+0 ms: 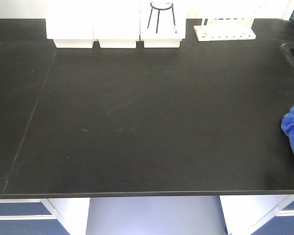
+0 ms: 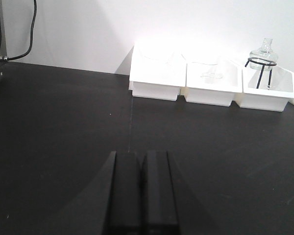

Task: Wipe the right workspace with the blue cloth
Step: 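Lower the right gripper onto the blue cloth and grasp it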

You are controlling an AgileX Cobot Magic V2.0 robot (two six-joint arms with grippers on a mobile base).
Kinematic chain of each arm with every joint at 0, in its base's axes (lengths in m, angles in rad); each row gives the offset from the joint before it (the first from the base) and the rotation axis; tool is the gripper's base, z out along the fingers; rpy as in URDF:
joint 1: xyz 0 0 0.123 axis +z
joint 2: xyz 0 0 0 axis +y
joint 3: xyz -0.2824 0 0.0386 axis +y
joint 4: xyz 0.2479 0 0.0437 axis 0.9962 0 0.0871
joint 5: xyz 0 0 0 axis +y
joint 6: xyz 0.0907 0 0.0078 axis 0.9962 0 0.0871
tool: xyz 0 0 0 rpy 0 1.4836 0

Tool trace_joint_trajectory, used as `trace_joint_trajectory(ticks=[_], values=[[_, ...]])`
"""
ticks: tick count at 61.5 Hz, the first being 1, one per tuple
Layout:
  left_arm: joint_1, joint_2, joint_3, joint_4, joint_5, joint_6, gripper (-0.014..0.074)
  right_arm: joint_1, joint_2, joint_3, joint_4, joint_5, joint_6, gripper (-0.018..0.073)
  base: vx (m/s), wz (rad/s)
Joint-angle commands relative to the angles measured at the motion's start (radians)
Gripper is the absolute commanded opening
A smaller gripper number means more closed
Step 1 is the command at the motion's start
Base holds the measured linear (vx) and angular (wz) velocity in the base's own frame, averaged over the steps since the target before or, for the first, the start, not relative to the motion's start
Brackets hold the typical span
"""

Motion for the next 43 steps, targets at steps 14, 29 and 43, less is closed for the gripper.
trace_joint_trajectory(ticks=[14, 29, 43], values=[[-0.001, -0.015, 0.031, -0.006, -0.082, -0.008, -0.0006, -0.007, 0.200, -0.149, 0.016, 0.063, -0.019, 0.0435, 0.00, 0.00], [-0.001, -0.015, 0.031, -0.006, -0.082, -0.008, -0.0006, -0.007, 0.223, -0.151, 0.016, 0.054, -0.048, 0.0270, 0.00, 0.00], [-0.001, -0.015, 0.031, -0.006, -0.082, -0.008, -0.0006, -0.007, 0.198, -0.151, 0.016, 0.068, -0.046, 0.0001, 0.00, 0.00]])
